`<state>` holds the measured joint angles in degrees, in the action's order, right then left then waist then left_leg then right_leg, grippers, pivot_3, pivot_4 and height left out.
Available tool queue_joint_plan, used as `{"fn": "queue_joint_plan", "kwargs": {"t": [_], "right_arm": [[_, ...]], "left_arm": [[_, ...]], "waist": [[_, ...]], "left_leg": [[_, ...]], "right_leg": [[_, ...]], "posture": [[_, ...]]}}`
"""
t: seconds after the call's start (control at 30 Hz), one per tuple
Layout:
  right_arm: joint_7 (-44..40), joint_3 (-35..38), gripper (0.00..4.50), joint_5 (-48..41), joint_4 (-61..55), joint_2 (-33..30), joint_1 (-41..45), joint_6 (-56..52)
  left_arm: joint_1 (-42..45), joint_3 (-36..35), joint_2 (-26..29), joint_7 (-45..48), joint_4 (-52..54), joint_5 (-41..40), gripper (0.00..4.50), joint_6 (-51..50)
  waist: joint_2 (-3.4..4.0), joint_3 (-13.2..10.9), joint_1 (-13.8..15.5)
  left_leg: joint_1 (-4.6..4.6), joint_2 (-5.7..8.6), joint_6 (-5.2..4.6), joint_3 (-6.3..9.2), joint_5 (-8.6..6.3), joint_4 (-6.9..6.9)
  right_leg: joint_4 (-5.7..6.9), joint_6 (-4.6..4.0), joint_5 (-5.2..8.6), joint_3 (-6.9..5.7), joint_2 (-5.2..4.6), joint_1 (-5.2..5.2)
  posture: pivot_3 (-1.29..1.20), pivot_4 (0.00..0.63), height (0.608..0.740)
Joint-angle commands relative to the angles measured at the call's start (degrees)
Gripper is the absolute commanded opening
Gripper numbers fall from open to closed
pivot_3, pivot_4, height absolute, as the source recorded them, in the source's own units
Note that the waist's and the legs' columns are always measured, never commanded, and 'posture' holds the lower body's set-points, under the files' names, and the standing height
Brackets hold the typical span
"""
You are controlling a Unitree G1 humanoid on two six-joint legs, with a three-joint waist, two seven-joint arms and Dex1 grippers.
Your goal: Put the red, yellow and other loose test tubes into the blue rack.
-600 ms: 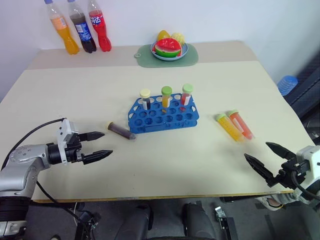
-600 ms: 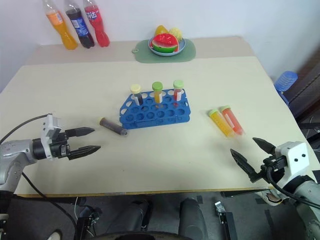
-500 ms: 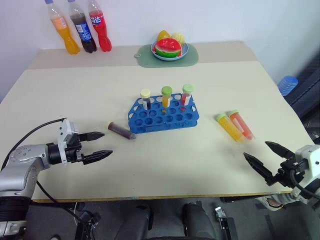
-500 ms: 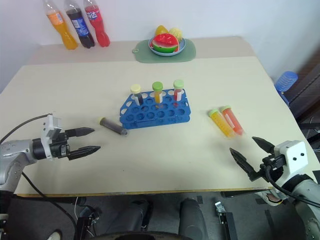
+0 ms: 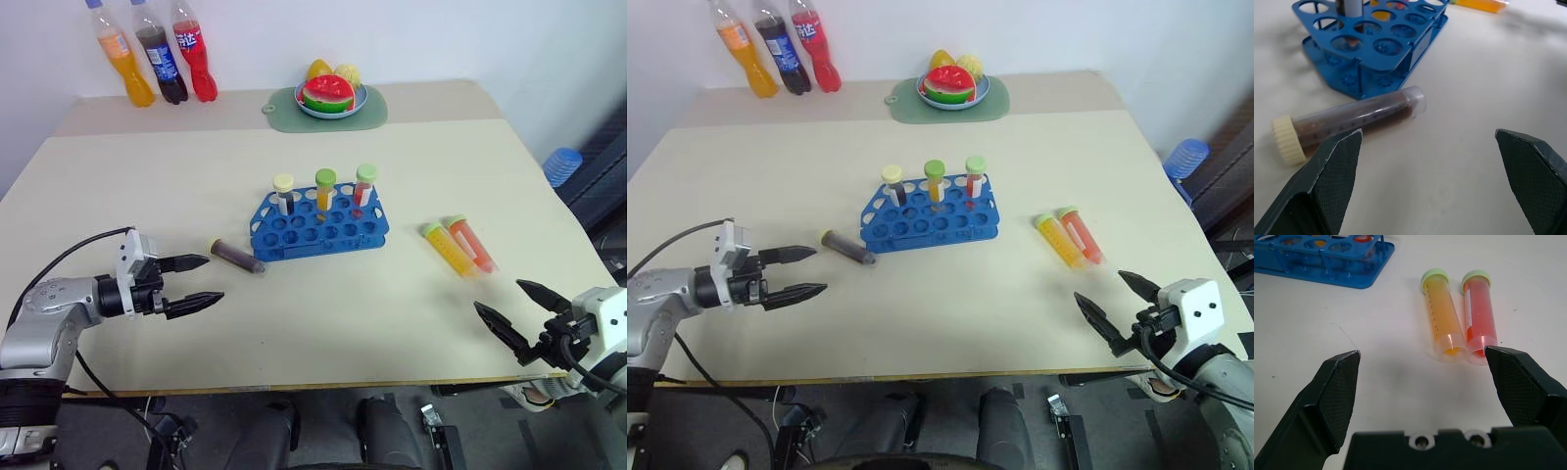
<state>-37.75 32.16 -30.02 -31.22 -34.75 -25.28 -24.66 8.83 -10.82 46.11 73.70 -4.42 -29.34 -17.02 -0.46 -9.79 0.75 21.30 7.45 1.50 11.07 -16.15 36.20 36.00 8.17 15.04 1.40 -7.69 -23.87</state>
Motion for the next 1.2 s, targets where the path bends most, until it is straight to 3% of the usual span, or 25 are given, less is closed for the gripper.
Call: {"fn": "queue_joint_plan", "kwargs": {"t": [0.03, 0.3, 0.5, 0.7, 0.97, 1.2], "right_arm": [[0.2, 0.5, 4.47, -0.3, -1.3, 0.2, 0.2, 0.9], [-0.1, 1.8, 4.47, -3.9, -0.2, -3.1, 5.1, -3.6], [-0.7, -0.9, 4.47, -3.5, 9.1, -14.0, 16.6, -13.3], [-4.9, -10.6, 4.47, -1.5, 23.9, -23.2, 31.0, -21.4], [-6.3, -23.4, 4.47, 5.8, 42.8, -22.1, 50.9, -21.8], [-8.8, -30.2, 4.47, 12.1, 54.8, -19.4, 60.6, -18.9]], "left_arm": [[0.7, -0.3, 0.2, 1.8, 0.4, -0.8, 4.50, 1.1], [0.6, 1.0, 0.8, 6.4, 4.3, -2.6, 4.50, 0.3], [1.4, 5.0, 1.3, 10.4, 8.8, -1.9, 4.50, 0.7], [4.6, 7.7, -0.1, 9.8, 11.4, -2.6, 4.50, -0.2], [4.4, 9.2, -1.0, 8.6, 13.0, -2.3, 4.50, -0.4], [1.7, 8.8, -1.2, 6.8, 15.1, -2.6, 4.50, -0.2]], "waist": [[0.00, 0.0, 0.0], [0.00, 0.0, -0.1], [0.00, 0.0, 0.0], [0.01, 0.0, -0.1], [0.05, 0.0, -0.8], [0.05, 0.0, -1.5]], "left_leg": [[0.00, 0.00, 0.00, 0.00, 0.00, 0.00], [0.00, 0.00, 0.01, 0.00, 0.01, 0.02], [0.00, -0.01, 0.02, -0.09, 0.01, 0.08], [0.04, -0.04, 0.02, -0.15, 0.02, 0.08], [0.14, -0.06, 0.19, -0.27, 0.12, 0.09], [0.17, -0.05, 0.28, -0.26, 0.17, 0.07]], "right_leg": [[0.01, 0.00, 0.00, 0.00, 0.00, 0.00], [0.02, -0.01, -0.01, 0.00, 0.00, 0.00], [0.02, -0.06, -0.05, 0.02, 0.01, 0.01], [0.01, -0.07, -0.06, 0.01, 0.03, -0.01], [0.03, -0.02, -0.16, 0.07, 0.02, -0.19], [0.05, -0.01, -0.18, 0.08, 0.01, -0.26]], "posture": [[0.00, 0.150, 0.740], [0.00, 0.150, 0.740], [0.00, 0.150, 0.740], [0.00, 0.150, 0.740], [0.00, 0.150, 0.740], [0.00, 0.150, 0.740]]}}
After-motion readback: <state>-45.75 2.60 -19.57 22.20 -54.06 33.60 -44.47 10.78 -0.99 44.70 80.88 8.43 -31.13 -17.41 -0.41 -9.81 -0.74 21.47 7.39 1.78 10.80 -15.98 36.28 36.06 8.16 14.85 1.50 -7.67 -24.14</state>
